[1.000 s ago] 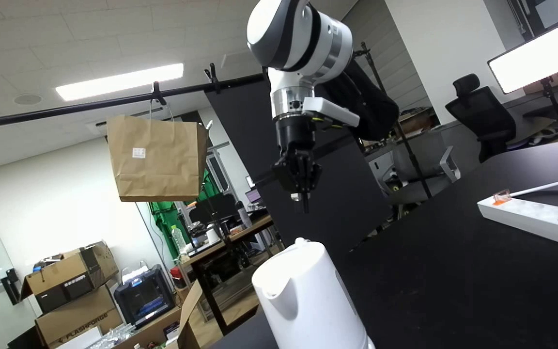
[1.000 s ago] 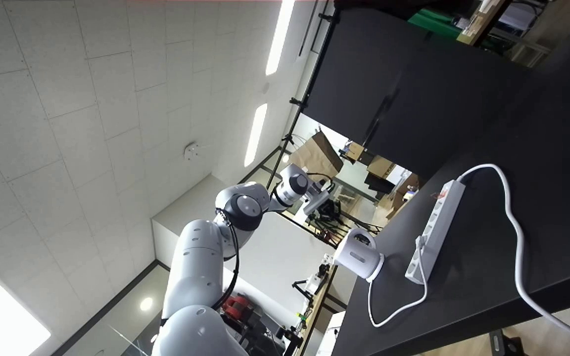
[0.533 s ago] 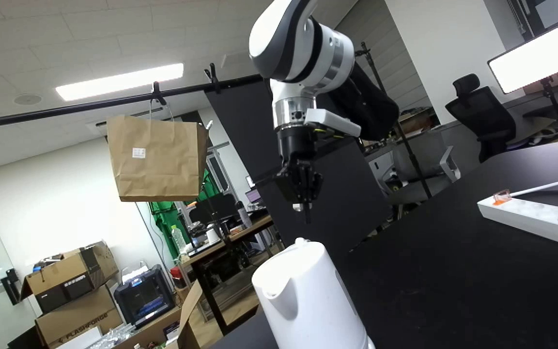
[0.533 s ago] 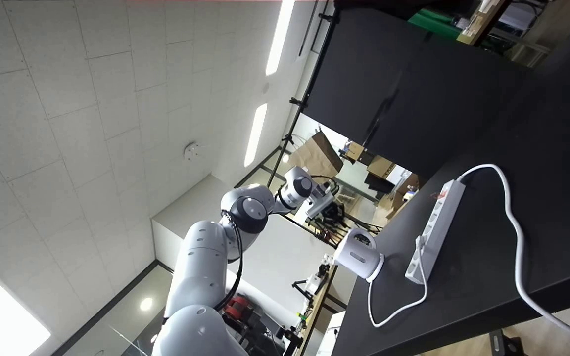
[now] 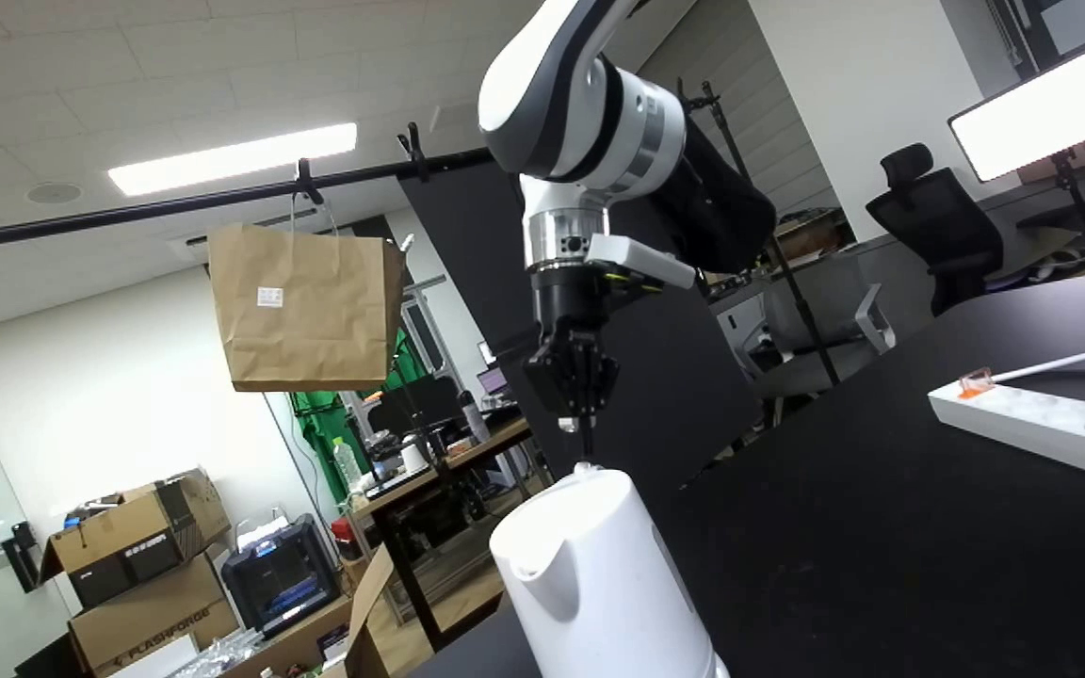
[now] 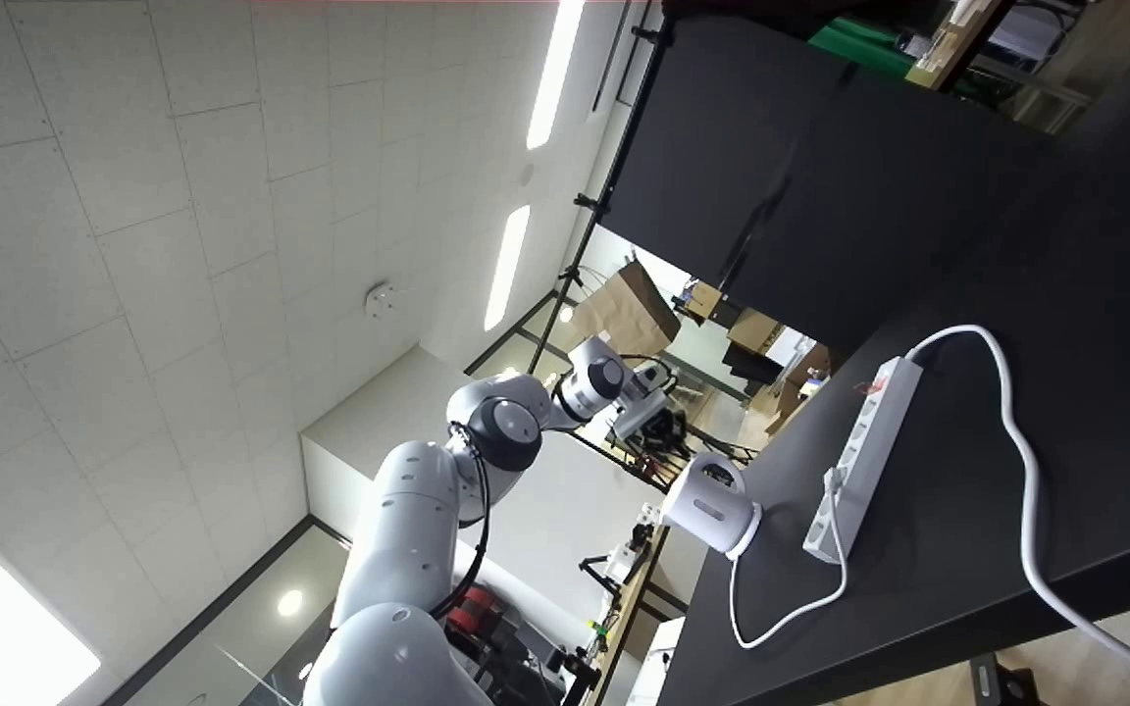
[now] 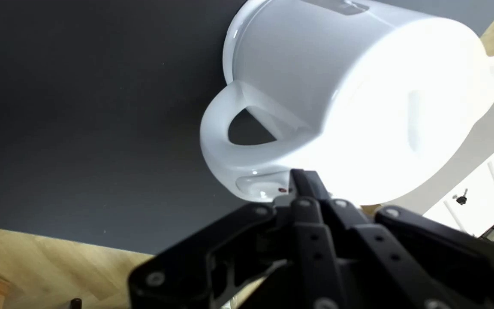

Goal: Turn on the kettle

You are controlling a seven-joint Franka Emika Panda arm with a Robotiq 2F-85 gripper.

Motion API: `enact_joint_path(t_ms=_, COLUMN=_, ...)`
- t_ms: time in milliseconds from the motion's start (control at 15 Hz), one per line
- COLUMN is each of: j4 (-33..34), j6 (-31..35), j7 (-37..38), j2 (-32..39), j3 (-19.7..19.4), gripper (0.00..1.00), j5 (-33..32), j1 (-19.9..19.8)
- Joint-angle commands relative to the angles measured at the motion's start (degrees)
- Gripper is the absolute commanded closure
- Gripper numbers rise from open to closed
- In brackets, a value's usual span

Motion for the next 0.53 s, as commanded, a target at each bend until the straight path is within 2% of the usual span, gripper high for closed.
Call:
enact_joint_path(t_ms=0, j4=4.5, j6=-0.8, j7=-0.2, j2=2.7, j3=0.3, gripper=1.0, j5=0.1, j1=0.8)
enact_joint_path(t_ms=467, j4=6.2, j6=-1.3, j7=-0.4, j2=3.7, j3=0.4, gripper=1.0, j5=0.3, j1=1.1)
